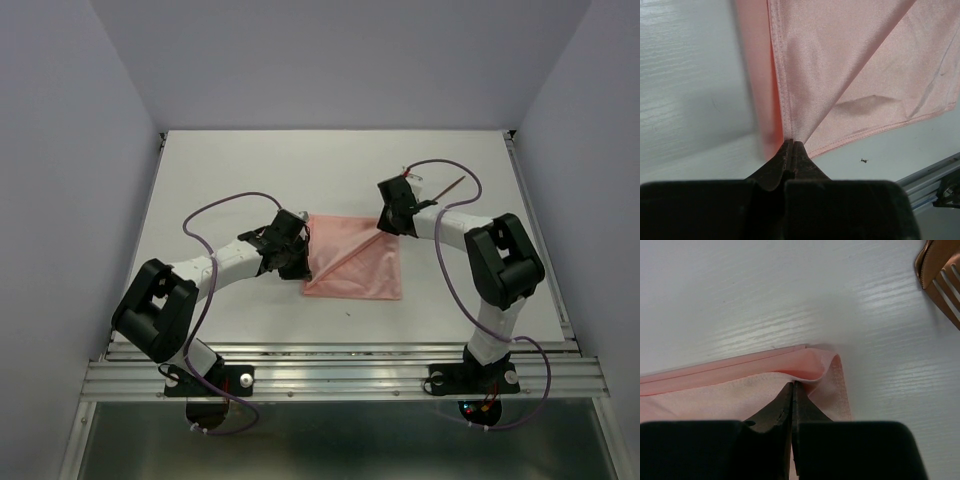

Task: Fold the napkin into a case and place the utensils inside
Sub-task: Smooth out the upper triangle-folded napkin at the center of the board.

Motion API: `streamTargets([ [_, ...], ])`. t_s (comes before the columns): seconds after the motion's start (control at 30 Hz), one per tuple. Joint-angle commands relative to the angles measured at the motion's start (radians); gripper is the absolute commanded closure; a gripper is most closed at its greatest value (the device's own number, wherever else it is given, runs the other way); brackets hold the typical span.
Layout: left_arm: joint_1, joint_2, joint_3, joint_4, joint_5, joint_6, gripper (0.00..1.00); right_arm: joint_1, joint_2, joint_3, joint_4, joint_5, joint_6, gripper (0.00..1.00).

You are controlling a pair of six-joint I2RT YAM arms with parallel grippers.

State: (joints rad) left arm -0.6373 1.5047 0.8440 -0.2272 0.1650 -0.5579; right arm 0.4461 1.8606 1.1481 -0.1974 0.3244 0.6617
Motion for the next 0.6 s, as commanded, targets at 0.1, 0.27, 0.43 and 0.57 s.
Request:
streamTargets([
  [0.1, 0.004, -0.001, -0.002, 0.015, -0.009, 0.015, 1.0, -0.021, -0.046, 0.004, 0.01, 0.036, -0.008, 0.96],
  [0.27, 0.004, 0.002, 0.001, 0.017, -0.005, 0.013, 1.0, -0.021, -0.057, 0.024, 0.013, 0.021, -0.014, 0.96],
  [0.43, 0.004, -0.009, 0.007, 0.009, -0.012, 0.015, 1.0, -0.021, -0.098, 0.021, 0.015, 0.019, -0.016, 0.95],
  [0.57, 0.004, -0.032, 0.017, -0.003, -0.022, 0.016, 1.0, -0.03, -0.138, 0.001, 0.016, 0.047, -0.019, 0.92],
])
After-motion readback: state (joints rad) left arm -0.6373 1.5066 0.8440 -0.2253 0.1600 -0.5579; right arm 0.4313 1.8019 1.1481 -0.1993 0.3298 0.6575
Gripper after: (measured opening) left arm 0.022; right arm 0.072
